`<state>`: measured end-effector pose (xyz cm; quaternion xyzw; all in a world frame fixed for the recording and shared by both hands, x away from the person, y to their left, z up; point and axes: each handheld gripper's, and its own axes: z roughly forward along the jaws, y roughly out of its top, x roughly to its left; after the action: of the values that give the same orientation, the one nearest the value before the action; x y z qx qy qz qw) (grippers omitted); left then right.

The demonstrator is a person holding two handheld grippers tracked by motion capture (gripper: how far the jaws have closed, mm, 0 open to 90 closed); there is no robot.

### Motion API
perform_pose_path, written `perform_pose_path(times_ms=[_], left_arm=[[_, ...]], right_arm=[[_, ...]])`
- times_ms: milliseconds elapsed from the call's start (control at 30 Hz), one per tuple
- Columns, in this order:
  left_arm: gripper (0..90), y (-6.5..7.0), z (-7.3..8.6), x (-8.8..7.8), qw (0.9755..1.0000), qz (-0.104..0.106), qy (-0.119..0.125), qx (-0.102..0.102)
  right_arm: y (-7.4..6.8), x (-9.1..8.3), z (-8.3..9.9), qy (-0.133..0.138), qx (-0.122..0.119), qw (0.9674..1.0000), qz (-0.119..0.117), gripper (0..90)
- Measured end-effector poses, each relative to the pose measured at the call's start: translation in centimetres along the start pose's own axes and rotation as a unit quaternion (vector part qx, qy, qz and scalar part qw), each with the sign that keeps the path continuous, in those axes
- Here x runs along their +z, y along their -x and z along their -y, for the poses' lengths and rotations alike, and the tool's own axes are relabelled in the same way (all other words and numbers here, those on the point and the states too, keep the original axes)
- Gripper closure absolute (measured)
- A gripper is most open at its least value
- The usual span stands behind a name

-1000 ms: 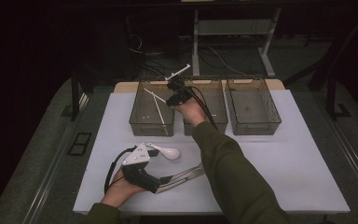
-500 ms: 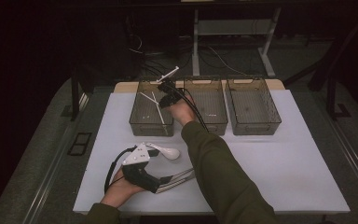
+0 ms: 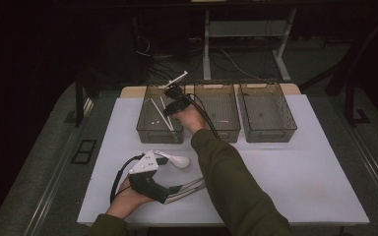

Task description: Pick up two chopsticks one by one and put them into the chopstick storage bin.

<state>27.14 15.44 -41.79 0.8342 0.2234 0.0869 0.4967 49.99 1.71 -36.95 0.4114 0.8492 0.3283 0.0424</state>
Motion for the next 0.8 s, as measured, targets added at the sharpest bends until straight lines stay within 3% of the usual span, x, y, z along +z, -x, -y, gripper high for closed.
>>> perform_pose_path(times_ms=[267, 433, 700, 800], left_arm=[[0.0, 0.0, 0.1, 0.0, 1.0000, -0.003, -0.003, 0.000], [0.0, -0.1, 0.1, 0.0, 1.0000, -0.005, -0.006, 0.003], [0.0, 0.0, 0.2, 0.0, 0.9999, -0.003, -0.011, 0.004], [0.0, -0.1, 0.2, 0.1, 0.9999, -0.004, -0.012, 0.006]], right_arm=[[0.1, -2.9, 1.1, 0.029, -0.042, 0.9984, -0.025, 46.7], [0.6, -4.9, 2.5, 0.052, -0.060, 0.9960, -0.043, 40.4], [1.2, -8.6, 6.4, 0.083, -0.103, 0.9901, -0.047, 33.4], [1.6, -9.6, 7.9, 0.092, -0.099, 0.9896, -0.049, 31.9]])
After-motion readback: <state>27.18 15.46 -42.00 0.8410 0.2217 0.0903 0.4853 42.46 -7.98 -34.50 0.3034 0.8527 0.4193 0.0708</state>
